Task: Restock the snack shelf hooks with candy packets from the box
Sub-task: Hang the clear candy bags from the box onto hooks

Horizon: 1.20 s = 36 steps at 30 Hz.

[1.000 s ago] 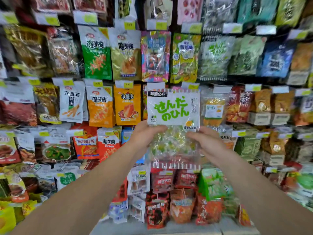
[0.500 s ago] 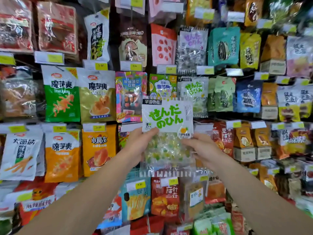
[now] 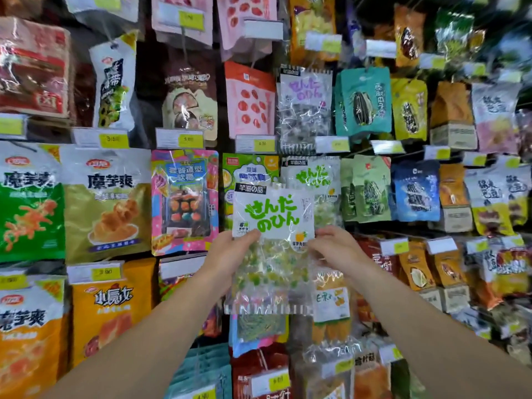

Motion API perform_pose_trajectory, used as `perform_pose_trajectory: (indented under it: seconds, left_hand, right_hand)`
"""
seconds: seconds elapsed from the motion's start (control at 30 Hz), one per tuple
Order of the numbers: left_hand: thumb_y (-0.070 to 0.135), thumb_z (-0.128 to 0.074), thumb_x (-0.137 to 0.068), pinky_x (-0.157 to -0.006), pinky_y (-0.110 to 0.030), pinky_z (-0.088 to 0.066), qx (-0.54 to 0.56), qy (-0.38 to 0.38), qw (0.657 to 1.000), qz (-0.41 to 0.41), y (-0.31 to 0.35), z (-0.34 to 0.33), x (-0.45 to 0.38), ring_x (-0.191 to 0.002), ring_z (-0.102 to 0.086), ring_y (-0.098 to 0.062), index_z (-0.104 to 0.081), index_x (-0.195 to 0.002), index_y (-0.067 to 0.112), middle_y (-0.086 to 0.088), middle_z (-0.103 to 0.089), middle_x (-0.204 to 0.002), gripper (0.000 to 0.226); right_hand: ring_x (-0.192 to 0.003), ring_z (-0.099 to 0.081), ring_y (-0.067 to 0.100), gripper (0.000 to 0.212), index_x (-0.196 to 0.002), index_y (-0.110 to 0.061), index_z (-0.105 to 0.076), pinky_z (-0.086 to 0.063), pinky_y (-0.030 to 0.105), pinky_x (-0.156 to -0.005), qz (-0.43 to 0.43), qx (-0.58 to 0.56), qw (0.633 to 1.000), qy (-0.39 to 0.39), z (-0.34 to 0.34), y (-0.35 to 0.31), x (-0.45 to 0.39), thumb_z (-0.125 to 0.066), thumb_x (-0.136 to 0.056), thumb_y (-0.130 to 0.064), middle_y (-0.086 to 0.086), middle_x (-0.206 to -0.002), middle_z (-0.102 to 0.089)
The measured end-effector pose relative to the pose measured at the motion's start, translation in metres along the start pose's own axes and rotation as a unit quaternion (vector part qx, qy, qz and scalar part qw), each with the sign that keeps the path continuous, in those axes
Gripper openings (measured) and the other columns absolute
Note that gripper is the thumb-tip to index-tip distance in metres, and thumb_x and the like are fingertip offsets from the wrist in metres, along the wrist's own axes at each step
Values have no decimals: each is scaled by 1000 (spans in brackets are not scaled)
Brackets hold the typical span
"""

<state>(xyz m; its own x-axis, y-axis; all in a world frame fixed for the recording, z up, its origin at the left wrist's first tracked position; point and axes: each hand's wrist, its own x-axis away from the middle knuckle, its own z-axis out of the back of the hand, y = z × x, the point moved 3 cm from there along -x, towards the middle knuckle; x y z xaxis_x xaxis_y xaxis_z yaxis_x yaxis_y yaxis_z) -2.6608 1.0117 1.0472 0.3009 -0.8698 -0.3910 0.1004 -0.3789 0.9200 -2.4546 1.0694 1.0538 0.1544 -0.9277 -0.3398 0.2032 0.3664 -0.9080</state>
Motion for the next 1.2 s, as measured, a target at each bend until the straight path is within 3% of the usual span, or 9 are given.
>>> perform_pose_trajectory:
  seconds: [0.1,0.23,0.33,0.43,0.5,0.7,0.8,1.0,1.2]
  left_hand:
    - [40,-69,-85,-95,-41,-47,-17,15,1000,-11,-3,-20,-23,-105,-62,-17,-66,-117,19,4,-68,-114,38]
    - [37,-69,-86,-94,-44,-50,-23,35,999,-18,-8,-51,-62,-101,-65,-21,-68,-114,21,3,-72,-106,32]
    - [37,-70,-85,-75,-34,-50,-35,56,998,-20,-9,-68,-85,-89,-64,-22,-68,-107,13,-3,-71,-99,33]
    - [31,-69,-86,-55,-22,-43,-37,93,995,-24,-6,-87,-106,-66,-55,-15,-66,-95,10,1,-60,-73,22]
    - [30,-68,-87,-50,-19,-40,-44,106,993,-33,-3,-99,-115,-64,-54,-14,-67,-95,11,2,-60,-72,21]
    - [37,-66,-88,-64,-24,-41,-67,106,991,-43,1,-125,-134,-87,-59,-13,-64,-110,15,2,-66,-99,31]
    - [44,-66,-86,-86,-33,-41,-69,108,991,-34,2,-131,-141,-112,-54,-24,-50,-135,10,-5,-57,-131,63]
    - [43,-65,-87,-106,-42,-36,-73,98,991,-48,11,-145,-143,-131,-43,-26,-33,-147,9,-4,-42,-148,76]
    - [46,-68,-82,-97,-38,-38,-44,103,993,-44,23,-160,-150,-122,-49,-24,-39,-145,12,-2,-49,-141,77]
  right_hand:
    - [-76,-63,22,51,-124,-14,-48,-51,41,-75,15,29,999,11,24,-3,-34,-69,-77,-15,7,-83,-67]
    - [-102,-61,23,44,-127,-14,-46,-50,37,-95,79,103,991,26,56,-11,-85,-66,-87,-15,4,-107,-61]
    - [-114,-55,22,51,-135,-12,-46,-45,35,-100,149,187,970,52,73,-24,-113,-65,-88,-20,4,-125,-56]
    - [-123,-50,27,57,-139,-9,-43,-42,36,-102,255,294,916,94,93,-43,-140,-65,-87,-21,9,-135,-49]
    - [-125,-45,30,60,-141,-10,-39,-42,38,-101,316,350,872,133,105,-55,-155,-63,-87,-22,10,-139,-42]
    - [-138,-27,31,68,-150,-14,-26,-31,43,-113,411,427,787,169,122,-79,-194,-58,-91,-21,6,-154,-27]
    - [-139,-27,30,66,-151,-15,-25,-32,43,-112,406,434,790,151,123,-84,-209,-55,-93,-22,3,-154,-28]
    - [-136,-32,29,55,-151,-18,-28,-35,44,-111,409,398,811,131,121,-85,-223,-45,-99,-24,1,-155,-32]
    - [-113,-56,31,38,-133,-17,-53,-51,46,-92,409,365,829,115,132,-100,-232,-33,-102,-29,7,-134,-57]
